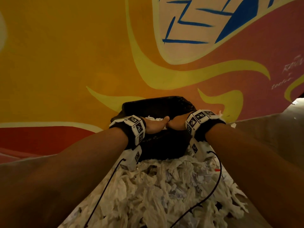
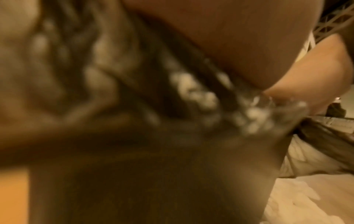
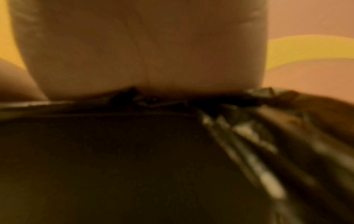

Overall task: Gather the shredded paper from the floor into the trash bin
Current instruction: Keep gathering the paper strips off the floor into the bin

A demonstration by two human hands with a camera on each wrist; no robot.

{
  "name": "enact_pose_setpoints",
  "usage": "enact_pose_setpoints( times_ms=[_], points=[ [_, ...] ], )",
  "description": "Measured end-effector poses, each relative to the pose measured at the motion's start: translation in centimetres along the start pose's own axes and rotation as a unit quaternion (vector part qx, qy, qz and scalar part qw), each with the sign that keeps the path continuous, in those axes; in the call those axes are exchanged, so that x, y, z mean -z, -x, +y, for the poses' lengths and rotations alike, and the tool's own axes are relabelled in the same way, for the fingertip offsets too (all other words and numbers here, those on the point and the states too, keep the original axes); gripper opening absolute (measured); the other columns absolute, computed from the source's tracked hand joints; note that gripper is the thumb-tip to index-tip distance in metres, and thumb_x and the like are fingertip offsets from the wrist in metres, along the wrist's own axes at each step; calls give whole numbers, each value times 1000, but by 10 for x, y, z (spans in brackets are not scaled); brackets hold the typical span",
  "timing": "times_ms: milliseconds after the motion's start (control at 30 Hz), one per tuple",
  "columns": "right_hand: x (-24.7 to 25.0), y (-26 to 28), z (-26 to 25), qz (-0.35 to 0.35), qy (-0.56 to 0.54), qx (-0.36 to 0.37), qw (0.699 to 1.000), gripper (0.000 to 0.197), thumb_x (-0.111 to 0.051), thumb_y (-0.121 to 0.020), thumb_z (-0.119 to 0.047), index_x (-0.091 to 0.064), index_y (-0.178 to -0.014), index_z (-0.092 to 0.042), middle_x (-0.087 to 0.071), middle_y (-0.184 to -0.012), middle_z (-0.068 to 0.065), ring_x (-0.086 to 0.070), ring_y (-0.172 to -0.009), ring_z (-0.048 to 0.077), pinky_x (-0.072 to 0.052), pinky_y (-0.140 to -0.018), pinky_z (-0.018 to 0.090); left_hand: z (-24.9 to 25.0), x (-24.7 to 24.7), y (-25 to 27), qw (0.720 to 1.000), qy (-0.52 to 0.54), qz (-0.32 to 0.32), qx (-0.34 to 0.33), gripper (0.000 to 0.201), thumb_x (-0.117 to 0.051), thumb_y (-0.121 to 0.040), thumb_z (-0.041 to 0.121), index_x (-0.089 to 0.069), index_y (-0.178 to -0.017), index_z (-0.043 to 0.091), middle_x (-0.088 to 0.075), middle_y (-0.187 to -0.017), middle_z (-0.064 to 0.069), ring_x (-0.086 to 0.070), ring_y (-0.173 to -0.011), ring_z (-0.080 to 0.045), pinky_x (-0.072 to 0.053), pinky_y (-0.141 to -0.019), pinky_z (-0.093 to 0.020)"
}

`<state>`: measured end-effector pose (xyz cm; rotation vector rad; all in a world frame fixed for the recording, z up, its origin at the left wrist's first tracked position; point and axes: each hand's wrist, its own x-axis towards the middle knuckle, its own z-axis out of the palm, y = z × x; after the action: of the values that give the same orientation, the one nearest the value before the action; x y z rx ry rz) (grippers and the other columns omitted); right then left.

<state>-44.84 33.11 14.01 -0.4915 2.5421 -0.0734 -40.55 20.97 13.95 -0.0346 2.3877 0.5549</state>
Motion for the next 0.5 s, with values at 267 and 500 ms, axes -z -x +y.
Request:
enact_pose_setpoints(
  times_ms=[267, 500],
  points=[
    [16, 19, -11, 78, -6, 32, 996, 24, -48, -98, -22, -64, -85, -10, -55, -73, 8, -47, -56, 20, -38, -51, 25, -13, 16, 26, 998, 39, 47, -13, 72, -9, -93, 69, -57, -112, 20, -50, -118, -12, -49, -105, -25, -39, -97, -41],
    [24, 36, -57, 203, 8, 84, 975, 21, -48, -90, -19, -60, -75, -9, -48, -62, 8, -41, -50, 23, -34, -47, 25, -70, 27, 65, 914, 142, 360, -124, 53, -35, -101, 46, -69, -82, 10, -70, -84, -15, -62, -71, -36, -53, -72, -46]
  ],
)
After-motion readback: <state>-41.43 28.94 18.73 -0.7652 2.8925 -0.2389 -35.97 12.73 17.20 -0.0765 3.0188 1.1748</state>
